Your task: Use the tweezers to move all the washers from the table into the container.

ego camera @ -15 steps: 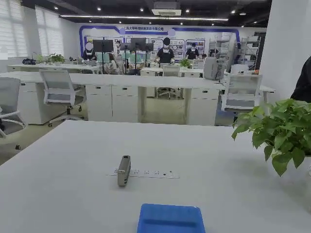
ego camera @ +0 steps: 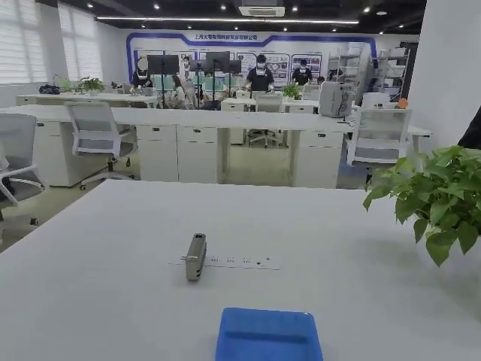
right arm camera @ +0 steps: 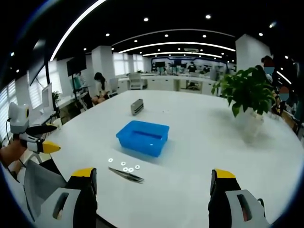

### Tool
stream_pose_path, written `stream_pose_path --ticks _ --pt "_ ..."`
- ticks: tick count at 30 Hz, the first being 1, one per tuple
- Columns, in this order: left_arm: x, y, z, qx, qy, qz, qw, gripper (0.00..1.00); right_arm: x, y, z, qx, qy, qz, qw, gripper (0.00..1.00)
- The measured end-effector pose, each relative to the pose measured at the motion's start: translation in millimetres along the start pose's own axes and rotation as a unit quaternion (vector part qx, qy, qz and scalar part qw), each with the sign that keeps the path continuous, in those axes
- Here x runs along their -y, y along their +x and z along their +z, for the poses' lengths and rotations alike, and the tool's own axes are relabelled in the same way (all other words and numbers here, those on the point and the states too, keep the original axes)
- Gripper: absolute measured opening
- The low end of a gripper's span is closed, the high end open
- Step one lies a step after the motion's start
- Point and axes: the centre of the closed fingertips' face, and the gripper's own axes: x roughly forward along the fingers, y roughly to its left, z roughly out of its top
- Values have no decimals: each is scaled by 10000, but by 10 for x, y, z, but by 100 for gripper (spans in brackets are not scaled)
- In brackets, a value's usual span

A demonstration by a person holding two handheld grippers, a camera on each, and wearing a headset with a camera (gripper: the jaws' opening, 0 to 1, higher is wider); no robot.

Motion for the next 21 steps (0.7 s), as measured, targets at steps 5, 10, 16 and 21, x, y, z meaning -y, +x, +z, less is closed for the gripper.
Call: stream_pose_path --ticks 5,10,16,21 --pt "2 -3 -3 -8 32 -24 10000 99 -21 4 -16 -32 -15 26 10000 99" --pt "1 -5 31 27 62 -16 10000 99 -35 6 -1 -16 -18 47 10000 99" --pt "30 -18 51 70 67 -31 9999 99 -50 -1 44 19 -50 70 10000 99" --pt "70 -9 -1 22 29 -95 9999 99 -39 8 49 -4 -94 50 9999 99"
